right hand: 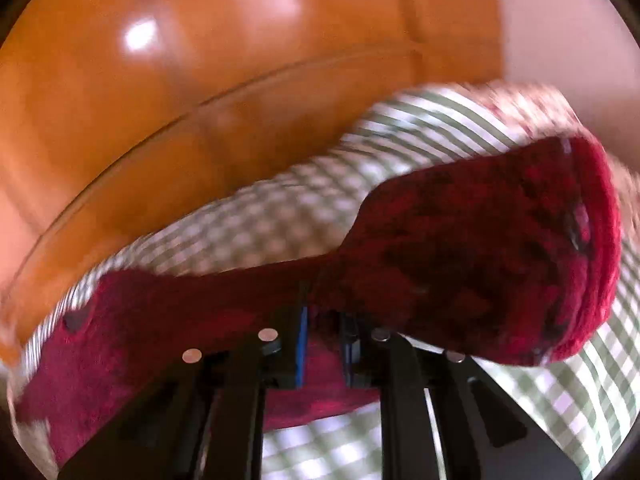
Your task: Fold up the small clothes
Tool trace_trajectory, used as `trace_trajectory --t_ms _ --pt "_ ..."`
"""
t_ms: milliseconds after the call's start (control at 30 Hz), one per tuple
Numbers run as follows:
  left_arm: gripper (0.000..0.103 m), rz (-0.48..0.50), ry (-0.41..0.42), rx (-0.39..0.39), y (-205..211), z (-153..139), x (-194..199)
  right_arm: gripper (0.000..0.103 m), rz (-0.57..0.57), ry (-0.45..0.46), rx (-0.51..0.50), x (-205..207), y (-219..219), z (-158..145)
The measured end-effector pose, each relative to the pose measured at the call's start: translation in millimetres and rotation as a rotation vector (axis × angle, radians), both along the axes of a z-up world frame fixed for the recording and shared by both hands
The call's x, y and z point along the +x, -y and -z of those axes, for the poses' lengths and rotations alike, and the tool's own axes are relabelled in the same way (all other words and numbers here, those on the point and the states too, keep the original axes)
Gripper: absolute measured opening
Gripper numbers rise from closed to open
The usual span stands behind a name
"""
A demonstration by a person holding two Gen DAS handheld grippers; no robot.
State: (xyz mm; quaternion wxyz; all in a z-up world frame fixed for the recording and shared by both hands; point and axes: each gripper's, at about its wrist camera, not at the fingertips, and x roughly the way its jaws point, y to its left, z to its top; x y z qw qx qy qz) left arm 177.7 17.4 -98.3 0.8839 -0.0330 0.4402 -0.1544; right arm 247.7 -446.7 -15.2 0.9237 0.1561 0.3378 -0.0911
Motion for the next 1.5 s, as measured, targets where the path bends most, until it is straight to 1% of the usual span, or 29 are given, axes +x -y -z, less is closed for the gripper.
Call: trace_trajectory --t_ms 100,167,267,300,367,400,433,467,500,533,567,600,667,700,767,800,867,967,1000,1033,1100,1167,1233,1267,1300,1333,1400,1433,1500 --pt "0.099 -0.001 -0.002 -0.014 -2.1 0.0 0.1 0.012 -0.163 0.005 -0.067 10.3 -68.5 -3.7" --pt "0.099 -0.006 -0.008 -0.037 -4.8 -0.4 0.4 0.012 -0.259 -0.018 -0.093 17.9 -114.5 1.9" --pt "0.099 -0.005 -0.018 -0.039 -4.3 -2.5 0.3 0.012 -0.349 -0.055 -0.132 23.9 -163.1 14.3" --pt "0.099 -0.005 -0.022 -0.04 -4.0 -3.5 0.6 0.014 -0.377 -0.069 -0.155 24.9 -180.7 20.5" --pt "0.099 -0.005 -0.047 -0.034 -3.5 -6.1 3.2 0.017 -0.404 -0.075 -0.18 22.7 -198.2 26.6" --pt "0.099 -0.006 -0.065 -0.027 -2.3 -8.3 5.0 0.026 -0.418 -0.066 -0.175 18.0 -203.3 28.7" --pt "0.099 -0.007 -0.075 -0.026 -1.5 -10.2 6.9 0.049 -0.428 -0.058 -0.16 13.7 -204.5 27.8" --pt "0.099 -0.011 -0.084 -0.039 -1.9 -13.9 9.0 0.063 -0.433 -0.046 -0.147 6.6 -205.2 26.7" --pt "0.099 -0.019 -0.087 -0.061 -3.3 -16.8 10.4 0.08 -0.424 -0.017 -0.144 -4.0 -204.2 23.4" --pt "0.099 -0.036 -0.089 -0.104 -6.4 -21.6 13.5 0.087 -0.409 0.007 -0.143 -12.5 -200.6 20.0" --pt "0.099 -0.046 -0.091 -0.14 -8.4 -25.4 17.5 0.09 -0.401 0.021 -0.124 -20.6 -196.5 17.7" --pt "0.099 -0.052 -0.096 -0.179 -9.7 -28.8 21.9 0.094 -0.399 0.029 -0.072 -32.1 -188.9 17.3" --pt "0.099 -0.058 -0.116 -0.264 -9.5 -34.5 35.3 0.097 -0.407 0.027 0.048 -50.7 -172.3 17.7" --pt "0.099 -0.059 -0.126 -0.3 -7.0 -37.5 44.5 0.099 -0.415 0.02 0.129 -56.4 -162.5 21.6" --pt "0.099 -0.069 -0.12 -0.334 0.6 -45.2 55.6 0.101 -0.4 0.012 0.267 -62.6 -145.3 29.6" --pt "0.099 -0.067 -0.121 -0.343 3.9 -47.4 60.0 0.101 -0.365 0.011 0.352 -66.4 -130.6 37.4" --pt "0.099 -0.055 -0.136 -0.368 15.8 -52.8 75.9 0.101 -0.309 0.014 0.476 -70.3 -108.7 48.5" --pt "0.099 -0.028 -0.191 -0.398 38.2 -53.5 102.6 0.101 -0.244 0.064 0.731 -71.2 -73.9 67.0" --pt "0.099 -0.027 -0.198 -0.386 45.9 -54.0 108.9 0.101 -0.228 0.088 0.788 -70.9 -65.9 70.1" --pt "0.099 -0.031 -0.195 -0.367 55.3 -55.0 116.7 0.101 -0.214 0.109 0.817 -71.0 -60.5 71.1" --pt "0.099 -0.025 -0.197 -0.388 67.3 -54.3 128.4 0.101 -0.194 0.129 0.861 -69.5 -52.3 74.0" --pt "0.094 -0.034 -0.224 -0.419 77.2 -49.6 140.9 0.101 -0.176 0.14 0.889 -70.3 -42.3 75.5" --pt "0.079 -0.064 -0.246 -0.446 80.9 -41.8 149.8 0.101 -0.151 0.158 0.922 -68.3 -35.3 77.9" --pt "0.075 -0.079 -0.272 -0.459 83.0 -36.4 155.4 0.101 -0.147 0.165 0.937 -70.6 -31.1 78.2" --pt "0.066 -0.086 -0.289 -0.47 83.6 -32.2 158.8 0.101 -0.141 0.172 0.953 -69.0 -28.2 77.6" --pt "0.045 -0.083 -0.298 -0.482 85.8 -28.8 163.5 0.101 -0.135 0.176 0.961 -70.2 -22.9 76.7" --pt "0.012 -0.075 -0.291 -0.483 87.2 -27.1 167.9 0.101 -0.125 0.18 0.984 -66.1 -20.8 76.8" --pt "0.012 -0.081 -0.283 -0.507 83.7 -28.1 167.8 0.101 -0.12 0.18 1.001 -64.0 -19.5 77.6" --pt "0.011 -0.094 -0.23 -0.527 73.5 -36.8 163.9 0.101 -0.111 0.187 1.049 -62.1 -18.1 80.0"
